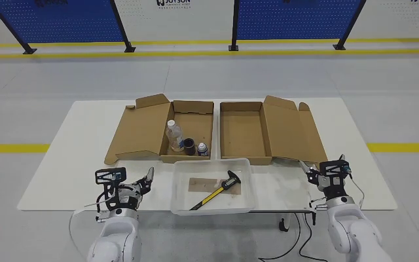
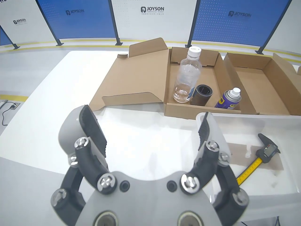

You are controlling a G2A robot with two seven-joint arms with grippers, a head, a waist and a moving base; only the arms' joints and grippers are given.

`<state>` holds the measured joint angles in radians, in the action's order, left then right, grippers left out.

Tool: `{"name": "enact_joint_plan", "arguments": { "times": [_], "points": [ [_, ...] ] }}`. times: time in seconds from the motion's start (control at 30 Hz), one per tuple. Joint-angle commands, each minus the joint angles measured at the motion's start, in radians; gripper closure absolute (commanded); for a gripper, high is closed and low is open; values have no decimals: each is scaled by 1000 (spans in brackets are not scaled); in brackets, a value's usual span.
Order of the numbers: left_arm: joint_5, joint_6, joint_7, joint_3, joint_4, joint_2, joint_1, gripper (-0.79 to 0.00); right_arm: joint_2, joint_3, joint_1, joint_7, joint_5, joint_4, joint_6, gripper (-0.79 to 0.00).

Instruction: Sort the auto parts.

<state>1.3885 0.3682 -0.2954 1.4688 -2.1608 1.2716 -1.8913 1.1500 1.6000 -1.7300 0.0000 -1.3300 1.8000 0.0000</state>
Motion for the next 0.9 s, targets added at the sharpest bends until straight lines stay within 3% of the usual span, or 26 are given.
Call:
{"name": "enact_joint_plan", "arguments": {
  "times": [0.0, 0.23, 0.43, 0.67, 0.87],
  "points": [
    [0, 0, 0, 0, 0, 0, 0, -785, 0, 0, 0, 0, 0, 0, 0, -785],
    [0, 0, 0, 0, 0, 0, 0, -785, -1, -23, 12, 13, -42, 75, -45, -785],
    [0, 0, 0, 0, 0, 0, 0, -785, -8, -65, 78, 130, -111, 162, -211, -785],
    [0, 0, 0, 0, 0, 0, 0, -785, -23, -109, 253, 396, -119, 194, -519, -785],
    [0, 0, 0, 0, 0, 0, 0, -785, -30, -118, 401, 654, 59, 178, -659, -785]
  ]
}}
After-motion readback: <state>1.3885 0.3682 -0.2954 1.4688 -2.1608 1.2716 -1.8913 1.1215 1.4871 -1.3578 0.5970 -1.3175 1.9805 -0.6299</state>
